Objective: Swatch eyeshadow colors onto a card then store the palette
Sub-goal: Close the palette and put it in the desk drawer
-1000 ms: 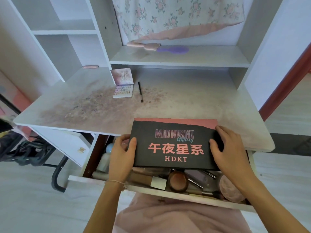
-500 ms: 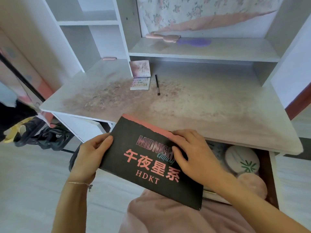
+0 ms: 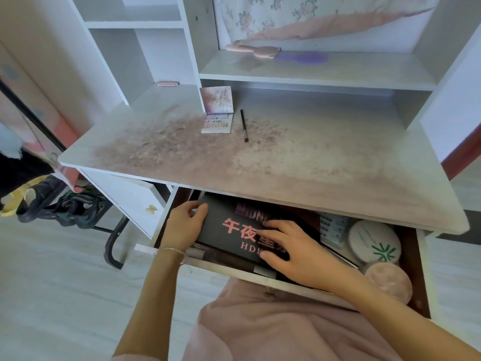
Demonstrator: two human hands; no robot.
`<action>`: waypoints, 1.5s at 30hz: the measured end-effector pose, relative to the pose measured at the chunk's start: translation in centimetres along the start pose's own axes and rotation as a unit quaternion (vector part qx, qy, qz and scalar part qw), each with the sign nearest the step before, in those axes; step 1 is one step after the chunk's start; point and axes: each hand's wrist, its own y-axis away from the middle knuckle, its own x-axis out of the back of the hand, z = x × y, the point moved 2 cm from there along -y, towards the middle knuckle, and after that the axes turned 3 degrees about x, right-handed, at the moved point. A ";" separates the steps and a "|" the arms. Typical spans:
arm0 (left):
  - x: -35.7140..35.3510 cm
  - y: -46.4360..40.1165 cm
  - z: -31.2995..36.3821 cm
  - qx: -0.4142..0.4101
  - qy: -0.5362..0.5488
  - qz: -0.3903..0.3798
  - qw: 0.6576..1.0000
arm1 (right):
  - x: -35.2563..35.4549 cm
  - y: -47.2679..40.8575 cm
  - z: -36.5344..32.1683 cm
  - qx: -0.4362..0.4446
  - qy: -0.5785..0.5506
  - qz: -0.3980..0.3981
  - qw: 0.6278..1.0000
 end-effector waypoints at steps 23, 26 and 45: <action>-5.0 8.4 -1.1 -0.405 -0.273 0.094 0.867 | -0.4 6.1 -2.5 -0.014 0.168 0.065 0.984; -5.3 7.9 -1.0 -0.425 -0.254 0.132 0.859 | -0.4 6.5 -2.1 0.018 0.190 0.140 0.972; -8.6 1.4 3.7 -0.488 -0.226 0.295 0.790 | 4.0 1.0 2.5 0.043 0.339 0.292 0.893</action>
